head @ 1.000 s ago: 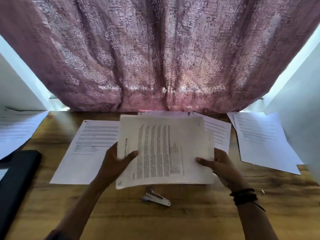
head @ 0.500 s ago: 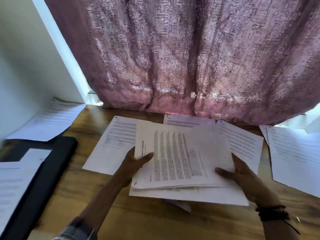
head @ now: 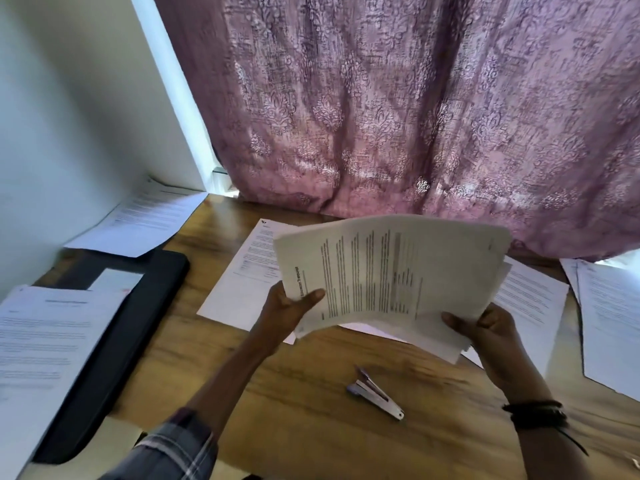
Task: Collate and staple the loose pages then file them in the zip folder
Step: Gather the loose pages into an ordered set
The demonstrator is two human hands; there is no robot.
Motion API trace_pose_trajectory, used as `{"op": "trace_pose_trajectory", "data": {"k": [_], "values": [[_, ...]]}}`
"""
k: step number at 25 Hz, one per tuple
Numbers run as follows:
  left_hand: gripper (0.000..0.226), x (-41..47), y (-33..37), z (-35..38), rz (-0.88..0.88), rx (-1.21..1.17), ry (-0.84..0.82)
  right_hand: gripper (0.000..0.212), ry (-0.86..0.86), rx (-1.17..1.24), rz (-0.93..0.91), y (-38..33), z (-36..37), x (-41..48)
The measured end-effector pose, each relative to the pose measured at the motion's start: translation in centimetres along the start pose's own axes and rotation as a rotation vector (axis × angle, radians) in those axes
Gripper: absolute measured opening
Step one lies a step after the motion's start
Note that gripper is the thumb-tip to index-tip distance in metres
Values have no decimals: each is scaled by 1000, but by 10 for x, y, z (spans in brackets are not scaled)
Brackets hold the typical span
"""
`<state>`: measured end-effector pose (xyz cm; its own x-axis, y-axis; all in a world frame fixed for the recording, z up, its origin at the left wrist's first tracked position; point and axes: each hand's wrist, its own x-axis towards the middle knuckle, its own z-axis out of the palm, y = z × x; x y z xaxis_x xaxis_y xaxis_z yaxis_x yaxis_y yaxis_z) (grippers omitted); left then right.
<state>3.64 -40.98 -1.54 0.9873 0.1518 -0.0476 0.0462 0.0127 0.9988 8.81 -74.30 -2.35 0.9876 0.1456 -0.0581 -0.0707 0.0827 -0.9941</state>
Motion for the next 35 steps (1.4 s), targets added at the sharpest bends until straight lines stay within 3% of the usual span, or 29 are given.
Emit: {"op": "trace_pose_trajectory", "data": {"k": [3,7,13,18,21,24,27,29,32,35], "values": [[37,-5,-4,-4,-2,-19,15,28,-7,6,6,10,7,-3],[35,-12,-13,-7,-50,-18,-17,46,-51,-81,-5,24,15,-9],[42,-10,-11,0,-20,-17,-30,55,32,-93,-16,26,24,-9],[28,-8,-11,3,8,132,-52,29,48,-213,12,25,23,-16],[19,3,-6,8,25,220,-114,36,30,-170,6,14,3,-16],[22,12,-1,22,-25,105,-69,48,339,-113,28,12,-39,-6],[25,12,0,27,-19,50,-6,45,789,-497,118,23,-100,-5],[27,11,-5,28,-21,46,3,64,1006,-754,255,29,-146,-14],[27,10,-8,29,-48,59,13,87,1098,-866,456,33,-195,-32],[26,9,-6,29,-53,78,4,97,990,-945,548,40,-220,-41]]}}
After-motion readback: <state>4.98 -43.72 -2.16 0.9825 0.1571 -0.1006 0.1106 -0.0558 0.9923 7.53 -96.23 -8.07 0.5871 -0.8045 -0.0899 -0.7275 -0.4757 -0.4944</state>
